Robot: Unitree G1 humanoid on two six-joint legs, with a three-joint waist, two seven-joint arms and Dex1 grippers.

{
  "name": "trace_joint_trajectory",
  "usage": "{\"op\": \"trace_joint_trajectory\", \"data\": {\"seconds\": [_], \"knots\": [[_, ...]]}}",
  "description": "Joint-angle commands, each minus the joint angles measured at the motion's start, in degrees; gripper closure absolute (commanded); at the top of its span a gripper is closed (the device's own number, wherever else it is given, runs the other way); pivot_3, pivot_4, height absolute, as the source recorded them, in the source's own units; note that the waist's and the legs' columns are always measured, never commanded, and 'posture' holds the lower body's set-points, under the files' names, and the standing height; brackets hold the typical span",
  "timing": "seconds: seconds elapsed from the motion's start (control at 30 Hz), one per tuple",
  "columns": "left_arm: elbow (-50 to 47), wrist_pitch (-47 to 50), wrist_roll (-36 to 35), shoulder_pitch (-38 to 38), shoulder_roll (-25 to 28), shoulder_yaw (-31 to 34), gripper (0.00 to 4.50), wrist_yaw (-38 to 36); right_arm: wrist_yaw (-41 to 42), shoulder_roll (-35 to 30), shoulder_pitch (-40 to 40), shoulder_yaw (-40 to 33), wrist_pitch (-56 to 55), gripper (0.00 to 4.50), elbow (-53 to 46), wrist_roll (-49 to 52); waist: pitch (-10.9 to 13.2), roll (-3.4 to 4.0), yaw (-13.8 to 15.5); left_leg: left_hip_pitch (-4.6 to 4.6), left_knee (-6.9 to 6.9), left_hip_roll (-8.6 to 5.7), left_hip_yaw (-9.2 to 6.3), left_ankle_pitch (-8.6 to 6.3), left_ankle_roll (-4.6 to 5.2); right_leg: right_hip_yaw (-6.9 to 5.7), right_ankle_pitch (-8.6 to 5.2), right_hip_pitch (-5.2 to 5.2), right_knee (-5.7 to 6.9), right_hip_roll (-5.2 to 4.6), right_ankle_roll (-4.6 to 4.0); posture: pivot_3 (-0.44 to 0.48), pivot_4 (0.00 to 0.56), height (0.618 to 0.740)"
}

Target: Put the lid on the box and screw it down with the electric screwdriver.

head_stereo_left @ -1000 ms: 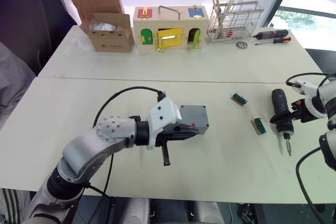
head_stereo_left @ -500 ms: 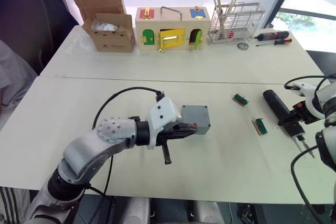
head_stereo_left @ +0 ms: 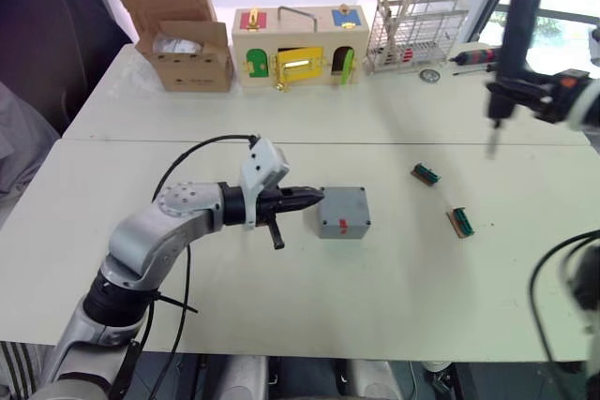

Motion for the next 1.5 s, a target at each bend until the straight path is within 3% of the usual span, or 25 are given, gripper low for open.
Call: {"op": "trace_joint_trajectory", "data": {"seconds": [0.03, 0.13, 0.3, 0.7, 0.9, 1.5], "knots": [[1.5, -2.1, 0.6, -0.6, 0.8, 2.0, 4.5, -2.0, -11.6, 9.4, 5.5, -5.7, 2.8, 2.54, -21.6, 9.8, 0.0, 0.05, 0.5, 0.0, -0.02, -0.02, 0.0, 0.04, -0.06, 0.0, 0.0, -0.03, 0.07, 0.0, 0.0, 0.0, 0.15, 0.731], [4.2, -4.9, 4.4, -1.5, 0.1, 0.2, 4.5, -1.6, -17.3, 19.8, 10.3, -4.5, 5.0, 2.54, -30.3, 19.0, 0.0, 0.05, 1.0, -0.01, 0.06, -0.09, 0.01, 0.04, -0.06, 0.02, 0.0, -0.04, 0.15, -0.06, -0.01, 0.0, 0.15, 0.731], [5.3, -4.7, 5.4, -2.6, -3.4, -1.2, 4.5, -1.4, -20.1, 24.7, 16.7, 2.2, -0.9, 2.54, -33.9, 18.3, 0.0, 0.04, 1.3, -0.03, 0.15, -0.18, 0.03, -0.05, 0.1, 0.02, 0.0, 0.07, -0.01, -0.12, -0.02, 0.0, 0.15, 0.731], [15.0, -9.2, 11.7, -7.0, -10.5, -5.5, 4.5, -3.0, -20.3, 21.6, 21.7, 5.7, -9.1, 2.54, -30.7, 18.6, 0.0, 0.03, 1.0, -0.02, 0.2, -0.14, 0.08, -0.09, 0.18, 0.06, 0.01, 0.06, -0.02, -0.02, -0.01, 0.0, 0.15, 0.731], [18.3, -12.0, 16.4, -7.9, -10.6, -10.5, 4.5, -6.5, -19.9, 19.4, 23.8, 6.5, -10.7, 2.54, -29.8, 19.0, 0.0, 0.02, 1.1, -0.02, 0.2, -0.14, 0.09, -0.09, 0.19, 0.06, 0.01, 0.06, -0.04, -0.02, -0.01, 0.0, 0.15, 0.731], [17.0, -10.9, 17.6, -6.8, -11.6, -10.2, 4.5, -8.3, -20.4, 17.3, 25.8, 11.8, -16.4, 2.54, -25.8, 15.3, 0.0, 0.0, 1.1, -0.02, 0.21, -0.13, 0.07, -0.09, 0.19, 0.06, 0.01, 0.07, -0.04, -0.02, -0.01, 0.0, 0.15, 0.731]]}}
